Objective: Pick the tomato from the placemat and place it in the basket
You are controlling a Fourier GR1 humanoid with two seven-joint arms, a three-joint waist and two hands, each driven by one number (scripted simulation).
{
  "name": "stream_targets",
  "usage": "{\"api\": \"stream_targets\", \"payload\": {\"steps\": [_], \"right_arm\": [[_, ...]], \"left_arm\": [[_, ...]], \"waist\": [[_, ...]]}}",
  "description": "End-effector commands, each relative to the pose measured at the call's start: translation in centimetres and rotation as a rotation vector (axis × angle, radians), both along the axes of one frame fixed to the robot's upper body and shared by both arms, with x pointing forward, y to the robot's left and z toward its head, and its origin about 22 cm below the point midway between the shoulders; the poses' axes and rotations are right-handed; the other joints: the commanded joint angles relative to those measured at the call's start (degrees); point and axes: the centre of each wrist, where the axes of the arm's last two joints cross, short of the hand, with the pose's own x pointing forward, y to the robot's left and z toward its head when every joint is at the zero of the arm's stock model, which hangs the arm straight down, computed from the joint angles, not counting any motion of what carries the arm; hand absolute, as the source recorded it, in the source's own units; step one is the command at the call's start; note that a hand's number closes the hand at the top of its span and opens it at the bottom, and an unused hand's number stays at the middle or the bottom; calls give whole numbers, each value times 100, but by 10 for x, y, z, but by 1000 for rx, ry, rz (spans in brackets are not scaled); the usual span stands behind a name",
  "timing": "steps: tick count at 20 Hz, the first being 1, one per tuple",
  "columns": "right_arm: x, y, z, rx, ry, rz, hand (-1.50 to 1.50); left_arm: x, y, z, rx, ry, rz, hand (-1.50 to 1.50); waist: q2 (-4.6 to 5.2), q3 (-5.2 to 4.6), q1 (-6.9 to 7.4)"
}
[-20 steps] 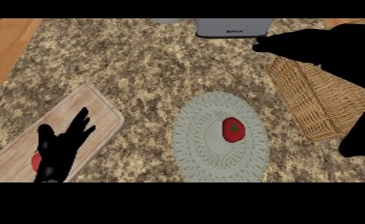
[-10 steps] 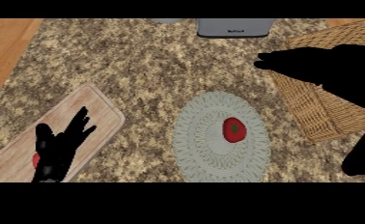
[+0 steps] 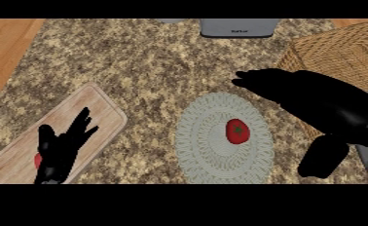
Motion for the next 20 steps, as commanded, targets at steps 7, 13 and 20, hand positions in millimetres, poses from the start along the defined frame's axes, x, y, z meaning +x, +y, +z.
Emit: {"api": "stream_targets", "payload": {"steps": [7, 13, 20], "right_arm": [[1, 18, -74, -119, 12, -1, -150], [12, 14, -113, -93, 4, -8, -150], [25, 3, -125, -76, -4, -12, -150]], "left_arm": [[-1, -1, -26, 12, 129, 31, 0], [-4, -7, -13, 3, 110, 8, 0], [6, 5, -13, -5, 121, 14, 0]], "waist": [[48, -49, -16], [48, -45, 27], [45, -48, 5]]}}
